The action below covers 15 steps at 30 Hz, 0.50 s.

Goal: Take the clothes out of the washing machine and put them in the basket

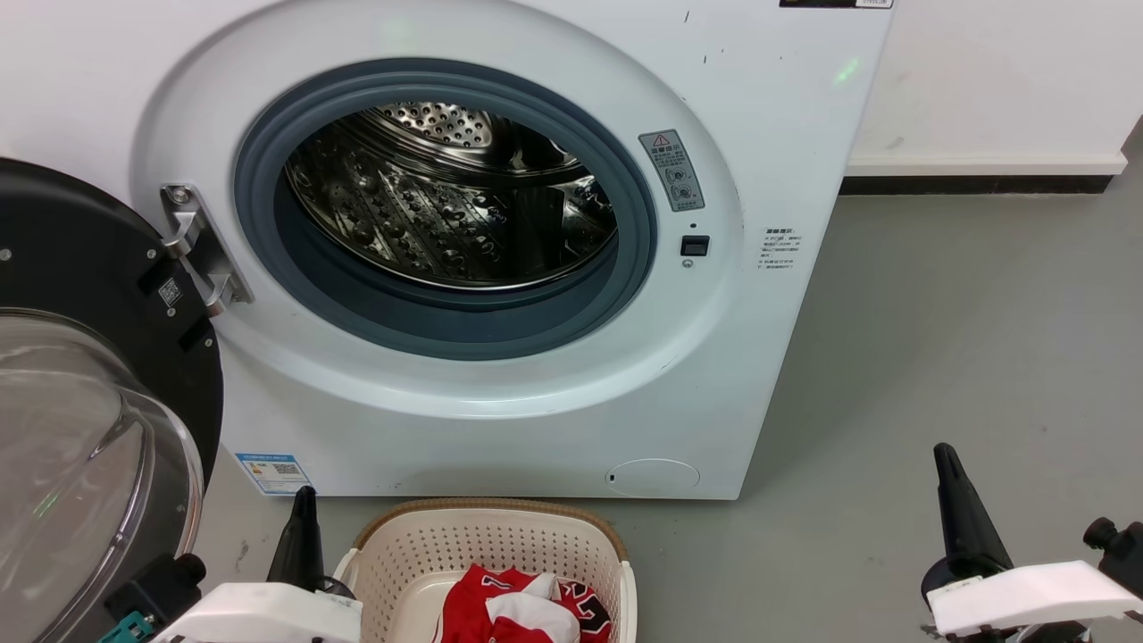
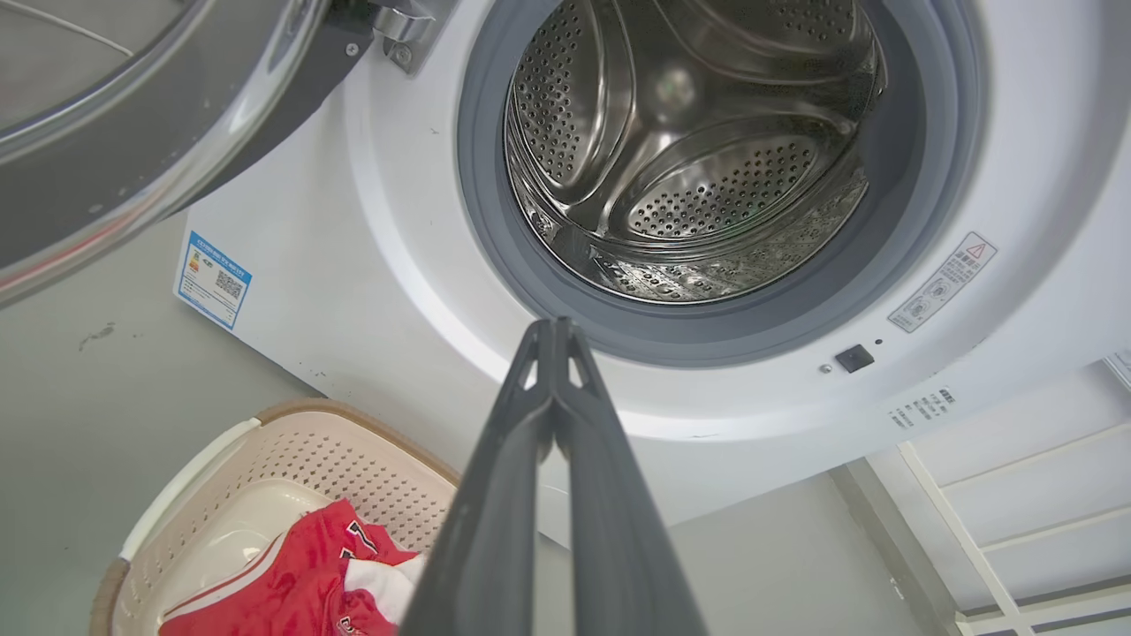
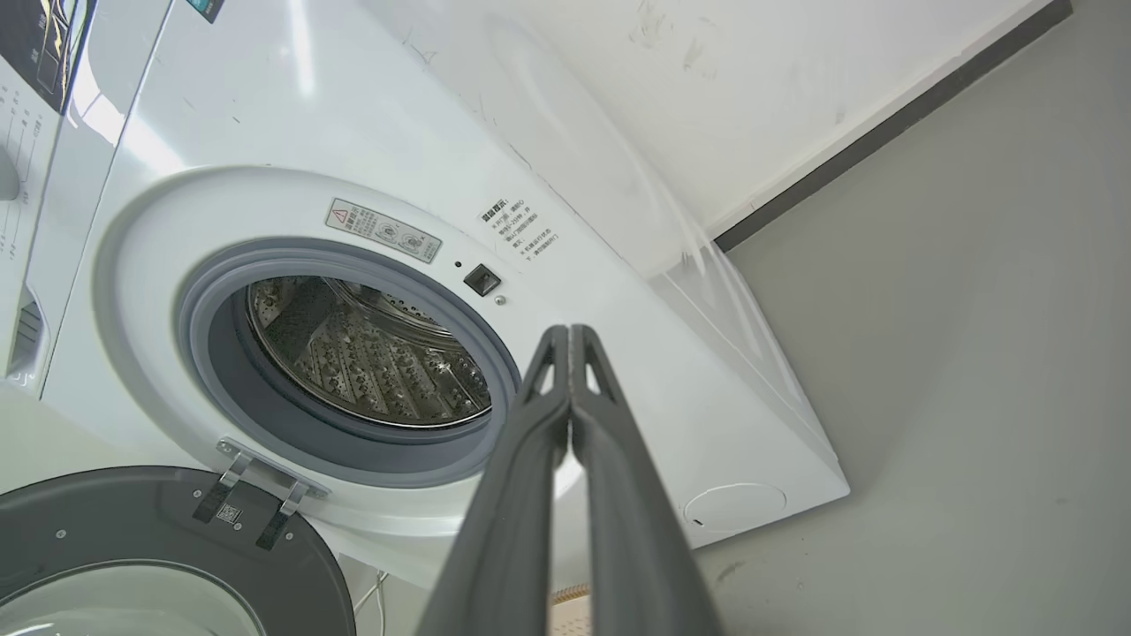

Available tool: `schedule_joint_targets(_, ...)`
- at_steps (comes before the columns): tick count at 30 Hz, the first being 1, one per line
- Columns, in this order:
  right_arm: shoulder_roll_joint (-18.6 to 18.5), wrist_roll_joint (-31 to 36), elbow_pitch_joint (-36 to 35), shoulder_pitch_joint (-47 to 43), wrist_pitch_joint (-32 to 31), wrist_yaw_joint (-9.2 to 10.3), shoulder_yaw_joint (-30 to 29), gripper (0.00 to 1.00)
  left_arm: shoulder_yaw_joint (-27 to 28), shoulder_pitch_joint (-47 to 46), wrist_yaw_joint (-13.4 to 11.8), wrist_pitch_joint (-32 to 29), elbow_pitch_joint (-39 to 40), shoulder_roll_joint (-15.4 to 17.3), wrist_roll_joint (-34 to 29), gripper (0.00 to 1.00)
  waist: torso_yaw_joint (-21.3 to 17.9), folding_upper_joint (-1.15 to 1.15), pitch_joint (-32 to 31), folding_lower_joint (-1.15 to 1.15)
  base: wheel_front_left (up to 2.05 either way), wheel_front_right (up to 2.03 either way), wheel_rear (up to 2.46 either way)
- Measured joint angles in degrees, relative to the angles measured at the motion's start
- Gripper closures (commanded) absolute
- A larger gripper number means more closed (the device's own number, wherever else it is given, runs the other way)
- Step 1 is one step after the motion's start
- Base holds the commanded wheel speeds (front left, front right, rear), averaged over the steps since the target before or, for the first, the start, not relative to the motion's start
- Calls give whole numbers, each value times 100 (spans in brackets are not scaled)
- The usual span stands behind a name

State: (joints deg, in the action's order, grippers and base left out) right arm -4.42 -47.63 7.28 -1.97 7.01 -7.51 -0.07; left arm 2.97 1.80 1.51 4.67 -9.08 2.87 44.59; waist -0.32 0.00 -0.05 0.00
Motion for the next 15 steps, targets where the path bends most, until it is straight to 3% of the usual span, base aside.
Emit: schedule_joint_targets(15, -18, -1113, 153, 183, -257, 0, -70, 100, 90, -176, 137, -256, -122, 0, 1123, 100, 6, 0, 4, 0, 0, 0, 0)
